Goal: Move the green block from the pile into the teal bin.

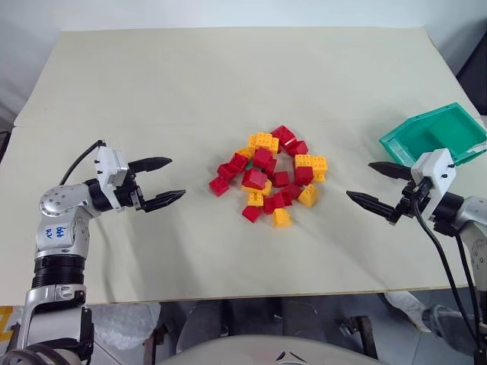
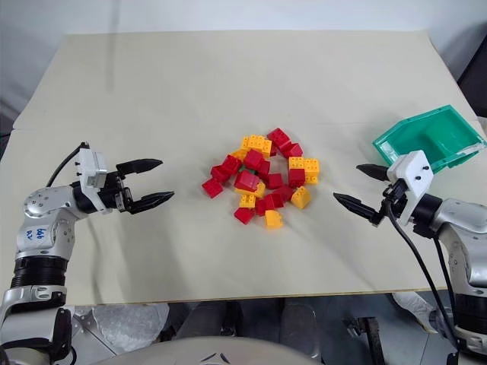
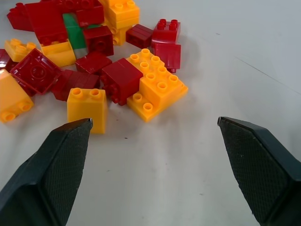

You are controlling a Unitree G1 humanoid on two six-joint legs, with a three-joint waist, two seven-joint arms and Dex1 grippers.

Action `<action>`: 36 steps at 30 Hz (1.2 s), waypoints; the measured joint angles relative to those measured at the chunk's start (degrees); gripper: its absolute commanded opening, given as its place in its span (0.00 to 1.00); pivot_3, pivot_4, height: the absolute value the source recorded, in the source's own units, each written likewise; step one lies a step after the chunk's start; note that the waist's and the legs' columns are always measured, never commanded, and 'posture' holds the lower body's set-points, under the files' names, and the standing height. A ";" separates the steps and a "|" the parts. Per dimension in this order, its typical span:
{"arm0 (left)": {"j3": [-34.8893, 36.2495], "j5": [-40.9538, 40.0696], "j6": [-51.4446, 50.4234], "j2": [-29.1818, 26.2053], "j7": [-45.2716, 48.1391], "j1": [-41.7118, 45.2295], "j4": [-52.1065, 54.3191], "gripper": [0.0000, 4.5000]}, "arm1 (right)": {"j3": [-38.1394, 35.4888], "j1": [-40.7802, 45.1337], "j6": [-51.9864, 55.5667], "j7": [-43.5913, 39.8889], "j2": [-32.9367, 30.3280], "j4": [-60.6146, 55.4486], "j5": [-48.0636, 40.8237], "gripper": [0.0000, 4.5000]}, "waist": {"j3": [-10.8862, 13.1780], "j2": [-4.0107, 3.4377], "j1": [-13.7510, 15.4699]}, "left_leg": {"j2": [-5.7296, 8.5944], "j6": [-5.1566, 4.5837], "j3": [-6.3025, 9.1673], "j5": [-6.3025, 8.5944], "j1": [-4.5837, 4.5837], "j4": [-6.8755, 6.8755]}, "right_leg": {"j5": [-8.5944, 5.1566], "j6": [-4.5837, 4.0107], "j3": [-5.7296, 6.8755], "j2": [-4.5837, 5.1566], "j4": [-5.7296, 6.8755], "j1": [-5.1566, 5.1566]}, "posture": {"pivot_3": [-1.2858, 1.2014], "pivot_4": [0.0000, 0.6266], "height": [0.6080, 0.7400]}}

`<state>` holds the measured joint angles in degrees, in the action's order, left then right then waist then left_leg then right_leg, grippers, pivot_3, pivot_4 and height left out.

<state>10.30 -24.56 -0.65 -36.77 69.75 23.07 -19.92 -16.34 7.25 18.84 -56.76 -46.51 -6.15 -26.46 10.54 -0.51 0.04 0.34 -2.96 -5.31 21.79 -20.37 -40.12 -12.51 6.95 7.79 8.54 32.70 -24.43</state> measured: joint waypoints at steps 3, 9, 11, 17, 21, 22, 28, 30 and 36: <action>0.00 -0.01 0.15 0.00 0.69 0.00 0.00 1.00 | 0.00 0.06 -0.07 -0.04 0.00 0.72 0.00 0.99 | 0.00 0.00 -0.01 | 0.00 0.00 -0.01 0.00 0.00 0.00 | 0.00 0.00 -0.01 0.00 0.01 -0.01 | 0.52 0.24 1.00; -0.01 0.64 -1.17 0.00 -2.71 0.04 0.02 1.00 | -0.24 0.06 -0.09 -0.03 0.00 0.97 -0.02 0.99 | 0.00 0.00 0.00 | 0.00 0.00 -0.03 0.00 0.01 0.00 | 0.00 0.00 -0.03 0.00 0.04 -0.02 | 0.52 0.24 1.00; -0.10 1.53 -0.24 0.05 -3.57 0.25 0.02 0.96 | -0.37 0.06 -0.09 0.03 0.00 0.97 -0.02 1.00 | 0.00 0.00 0.04 | 0.00 0.00 -0.03 0.00 0.01 0.00 | 0.00 0.00 -0.03 0.00 0.04 -0.02 | 0.52 0.24 1.00; -1.66 -0.02 0.52 0.08 2.01 0.36 3.27 0.63 | -1.70 -0.41 0.11 0.79 0.01 0.18 -0.77 1.00 | 0.00 0.00 0.04 | 0.00 0.01 -0.05 0.01 0.01 0.00 | 0.00 0.00 -0.05 0.00 0.05 -0.04 | 0.52 0.24 1.00; -3.90 -1.37 -1.69 0.61 5.20 0.75 6.61 0.35 | -2.20 -1.38 0.36 1.62 0.14 -1.58 -1.60 1.00 | 0.00 0.00 0.03 | 0.01 0.01 -0.09 0.01 0.04 -0.01 | 0.00 0.00 -0.08 0.00 0.07 -0.03 | 0.52 0.24 1.00; -5.06 -1.51 -2.45 1.38 6.01 1.61 6.95 0.29 | -2.21 -1.46 0.41 2.00 0.37 -1.86 -1.76 1.00 | 0.00 0.00 0.17 | 0.01 0.01 -0.08 0.00 0.04 -0.04 | 0.00 0.00 -0.08 0.00 0.09 -0.02 | 0.52 0.24 1.00; -11.86 -1.46 -3.46 8.28 9.41 9.36 5.69 0.00 | -2.41 -2.95 0.89 4.48 2.41 -5.15 -2.35 1.00 | 0.00 -0.01 0.96 | 0.02 0.01 -0.12 0.00 0.04 -0.10 | 0.00 0.00 -0.12 -0.03 0.16 -0.03 | 0.52 0.24 1.00; -13.73 -0.53 -2.79 11.30 10.29 13.21 2.06 0.00 | -2.50 -3.98 1.16 5.53 3.44 -6.38 -2.57 1.00 | -0.01 -0.01 1.34 | 0.02 -0.01 -0.13 0.00 0.03 -0.15 | 0.00 0.00 -0.11 -0.07 0.17 -0.02 | 0.52 0.24 1.00; -18.89 6.09 3.21 19.88 10.45 22.18 -14.04 0.00 | -3.00 -7.32 1.22 8.94 5.95 -10.52 -2.87 1.00 | 0.00 0.01 1.40 | 0.07 -0.04 -0.15 -0.01 -0.03 -0.17 | 0.03 0.05 -0.14 -0.09 0.09 -0.03 | 0.52 0.24 1.00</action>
<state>-8.58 -18.47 2.55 -16.89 80.19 45.25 -33.96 -19.34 -0.07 20.06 -47.82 -40.55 -16.67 -29.34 10.54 -0.50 1.44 0.41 -3.00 -5.46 21.78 -20.40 -40.29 -12.48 7.00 7.65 8.45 32.79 -24.46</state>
